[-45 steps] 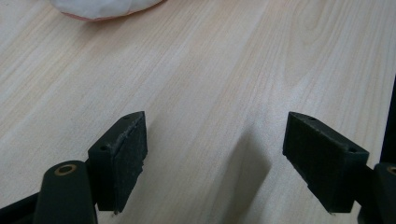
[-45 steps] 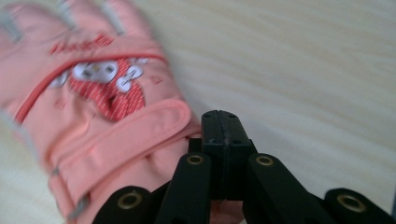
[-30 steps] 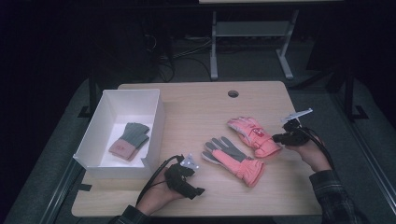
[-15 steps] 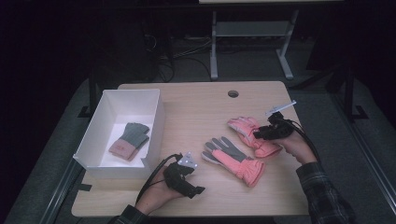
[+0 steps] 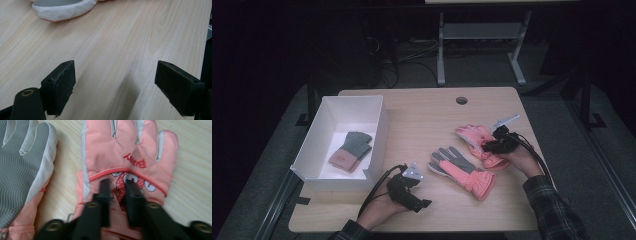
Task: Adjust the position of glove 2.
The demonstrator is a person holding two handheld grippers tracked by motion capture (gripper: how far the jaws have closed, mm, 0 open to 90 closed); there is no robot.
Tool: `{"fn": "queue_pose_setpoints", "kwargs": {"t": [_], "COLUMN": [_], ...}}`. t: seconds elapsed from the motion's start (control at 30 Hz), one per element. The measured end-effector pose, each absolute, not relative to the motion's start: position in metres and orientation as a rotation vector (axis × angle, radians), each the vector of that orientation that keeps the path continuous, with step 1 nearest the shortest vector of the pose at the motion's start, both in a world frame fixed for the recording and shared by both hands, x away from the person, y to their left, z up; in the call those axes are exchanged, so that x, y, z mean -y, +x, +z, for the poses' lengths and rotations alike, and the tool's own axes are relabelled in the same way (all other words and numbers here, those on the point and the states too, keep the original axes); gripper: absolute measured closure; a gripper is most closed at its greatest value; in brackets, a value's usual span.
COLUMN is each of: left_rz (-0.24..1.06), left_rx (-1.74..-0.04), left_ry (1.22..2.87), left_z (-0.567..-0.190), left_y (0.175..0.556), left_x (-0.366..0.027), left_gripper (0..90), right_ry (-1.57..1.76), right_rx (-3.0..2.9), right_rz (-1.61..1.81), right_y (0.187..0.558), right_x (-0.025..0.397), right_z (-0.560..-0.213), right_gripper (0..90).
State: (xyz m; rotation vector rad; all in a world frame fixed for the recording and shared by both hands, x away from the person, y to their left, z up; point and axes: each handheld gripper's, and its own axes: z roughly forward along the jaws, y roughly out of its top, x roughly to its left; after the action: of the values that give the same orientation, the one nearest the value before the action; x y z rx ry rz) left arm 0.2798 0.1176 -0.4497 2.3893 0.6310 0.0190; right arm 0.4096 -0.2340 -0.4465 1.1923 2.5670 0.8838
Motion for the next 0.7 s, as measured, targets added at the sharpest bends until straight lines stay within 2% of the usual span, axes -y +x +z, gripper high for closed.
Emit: {"fn": "queue_pose_setpoints", "kwargs": {"t": [0.07,0.3,0.7], "left_rz": [0.021,0.03,0.034], "left_rx": [-0.636,-0.635,-0.645], "left_ry": [2.386,2.392,2.38], "left_z": [-0.45,-0.449,-0.45], "left_y": [0.28,0.281,0.282], "left_x": [-0.118,-0.119,-0.12], "left_gripper": [16.5,16.5,16.5], "right_ry": [1.201,1.209,1.152], "right_rx": [-2.559,-2.539,-2.504], "right_rz": [0.909,1.006,1.151], "right_y": [0.41,0.409,0.381], "right_x": [0.236,0.247,0.261], "right_z": [-0.447,-0.44,-0.381], "right_gripper": [86.4,89.1,89.1]}}
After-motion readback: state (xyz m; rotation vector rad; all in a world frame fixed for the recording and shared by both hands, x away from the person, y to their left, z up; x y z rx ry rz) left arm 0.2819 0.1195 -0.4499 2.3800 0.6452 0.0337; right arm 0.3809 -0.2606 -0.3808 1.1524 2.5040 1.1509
